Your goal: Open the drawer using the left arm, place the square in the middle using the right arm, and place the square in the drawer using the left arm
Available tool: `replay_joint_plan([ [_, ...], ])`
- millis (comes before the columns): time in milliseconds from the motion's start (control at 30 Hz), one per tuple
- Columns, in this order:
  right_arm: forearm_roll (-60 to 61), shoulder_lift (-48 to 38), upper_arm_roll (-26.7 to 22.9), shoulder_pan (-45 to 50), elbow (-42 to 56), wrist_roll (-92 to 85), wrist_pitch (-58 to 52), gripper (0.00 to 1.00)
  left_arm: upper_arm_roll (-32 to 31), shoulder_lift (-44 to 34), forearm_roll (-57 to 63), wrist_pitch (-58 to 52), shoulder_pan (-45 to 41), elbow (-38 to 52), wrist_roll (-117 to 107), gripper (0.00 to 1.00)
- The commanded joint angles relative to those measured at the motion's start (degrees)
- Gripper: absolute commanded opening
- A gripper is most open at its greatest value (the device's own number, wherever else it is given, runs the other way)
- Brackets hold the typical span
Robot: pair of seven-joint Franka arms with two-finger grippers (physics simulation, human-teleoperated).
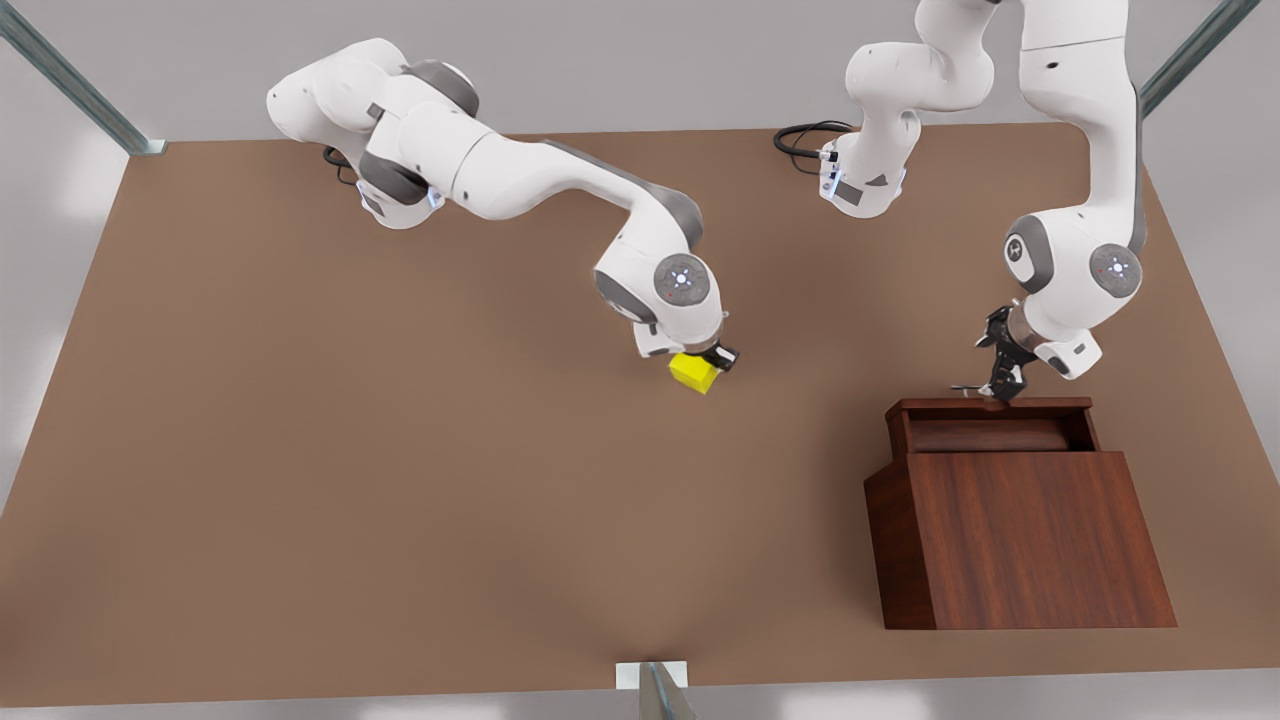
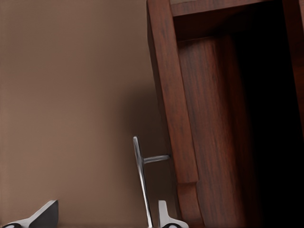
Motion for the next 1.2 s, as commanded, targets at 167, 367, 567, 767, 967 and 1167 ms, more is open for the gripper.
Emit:
replay_joint_plan([
  [167,0.2,2.1,-1.3,2.1,-0.3,5.8,0.1,0.54,0.0,-0.1,0.0,-0.6,0.1,-0.8,0.0,1.0],
  [367,-0.2,3.9,-7.3,7.0,-3.6,14.9,4.1,0.55,0.0,-0.5,0.0,-1.0,0.1,-0.9,0.0,1.0],
  [567,-0.3,3.3,-7.6,6.5,-6.1,14.9,7.7,1.0,0.1,-0.8,-0.1,-0.5,0.1,-0.8,0.0,1.0],
  [767,0.0,2.3,-7.8,5.0,-5.7,14.3,6.9,1.0,0.1,-1.8,0.0,-1.7,0.1,-0.9,0.0,1.0],
  [967,-0.1,1.2,-7.5,3.8,-5.9,13.5,6.9,1.0,0.1,-1.1,0.0,-1.4,0.2,-0.9,0.0,1.0],
  [1167,0.3,-17.4,-7.1,-9.2,-17.0,-9.5,-2.0,1.0,0.1,-2.2,0.0,-2.5,0.1,-1.9,-0.4,1.0],
])
